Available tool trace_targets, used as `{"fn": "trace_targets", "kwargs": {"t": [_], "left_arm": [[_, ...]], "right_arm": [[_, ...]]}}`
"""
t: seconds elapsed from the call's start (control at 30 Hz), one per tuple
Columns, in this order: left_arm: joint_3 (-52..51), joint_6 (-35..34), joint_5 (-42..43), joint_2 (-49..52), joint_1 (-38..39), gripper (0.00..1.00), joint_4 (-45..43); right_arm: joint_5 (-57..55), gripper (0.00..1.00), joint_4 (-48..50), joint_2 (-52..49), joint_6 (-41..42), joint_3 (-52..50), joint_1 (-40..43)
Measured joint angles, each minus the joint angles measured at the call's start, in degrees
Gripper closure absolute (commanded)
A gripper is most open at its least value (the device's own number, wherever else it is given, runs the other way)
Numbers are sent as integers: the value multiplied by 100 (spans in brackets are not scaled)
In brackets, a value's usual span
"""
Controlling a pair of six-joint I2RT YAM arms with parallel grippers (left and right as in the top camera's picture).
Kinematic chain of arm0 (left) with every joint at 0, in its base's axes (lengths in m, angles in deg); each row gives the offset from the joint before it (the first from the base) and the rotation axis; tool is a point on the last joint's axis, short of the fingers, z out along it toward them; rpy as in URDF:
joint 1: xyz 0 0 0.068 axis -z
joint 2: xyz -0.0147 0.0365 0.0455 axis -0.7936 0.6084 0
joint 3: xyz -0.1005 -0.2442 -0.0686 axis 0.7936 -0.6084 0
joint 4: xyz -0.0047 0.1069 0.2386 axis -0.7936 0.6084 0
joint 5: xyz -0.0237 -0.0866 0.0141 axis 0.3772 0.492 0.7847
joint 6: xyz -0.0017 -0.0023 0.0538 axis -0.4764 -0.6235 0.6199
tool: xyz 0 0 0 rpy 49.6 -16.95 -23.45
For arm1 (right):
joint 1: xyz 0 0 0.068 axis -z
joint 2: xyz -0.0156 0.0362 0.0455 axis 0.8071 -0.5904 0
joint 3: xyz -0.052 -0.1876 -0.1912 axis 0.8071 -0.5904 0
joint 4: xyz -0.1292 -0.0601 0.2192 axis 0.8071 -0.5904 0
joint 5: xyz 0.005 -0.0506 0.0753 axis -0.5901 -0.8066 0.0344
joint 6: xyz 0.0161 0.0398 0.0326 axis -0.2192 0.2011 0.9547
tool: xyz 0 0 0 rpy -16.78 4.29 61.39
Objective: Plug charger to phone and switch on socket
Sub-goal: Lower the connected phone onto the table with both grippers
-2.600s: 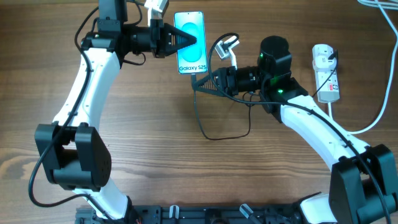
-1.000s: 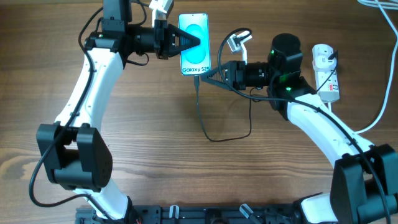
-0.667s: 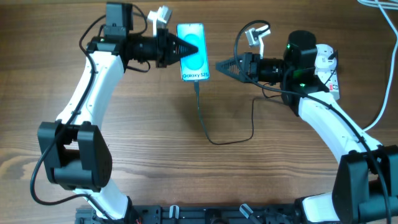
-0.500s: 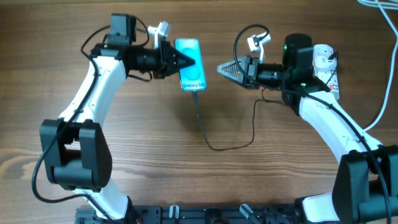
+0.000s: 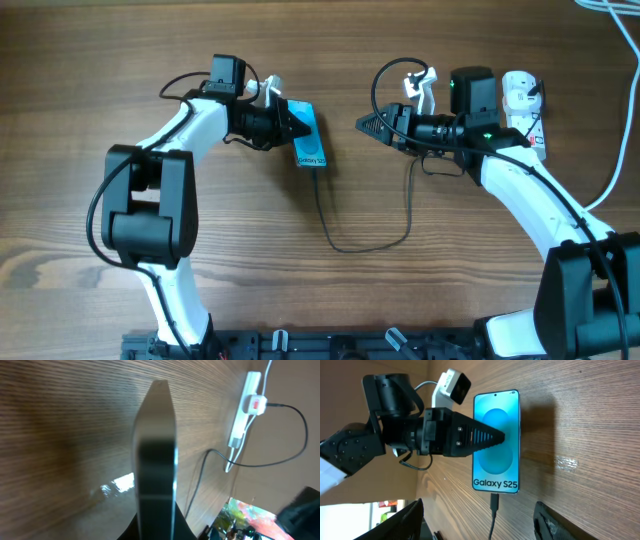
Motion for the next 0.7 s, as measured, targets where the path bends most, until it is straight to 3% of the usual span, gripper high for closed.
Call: {"fn": "trace_targets", "kwargs": {"t": [0.6,0.67,0.7], "left_arm": [[-7,-208,-264,424,0,96,-319],[-7,-238,-352,424,0,86,-319],[-7,-280,-396,426,0,75,-321]], "right_arm": [[-195,29,-195,0,-46,0,0],[-197,29,-203,0,-52,0,0],[-199,29,-223,0,-70,-2,0]]}}
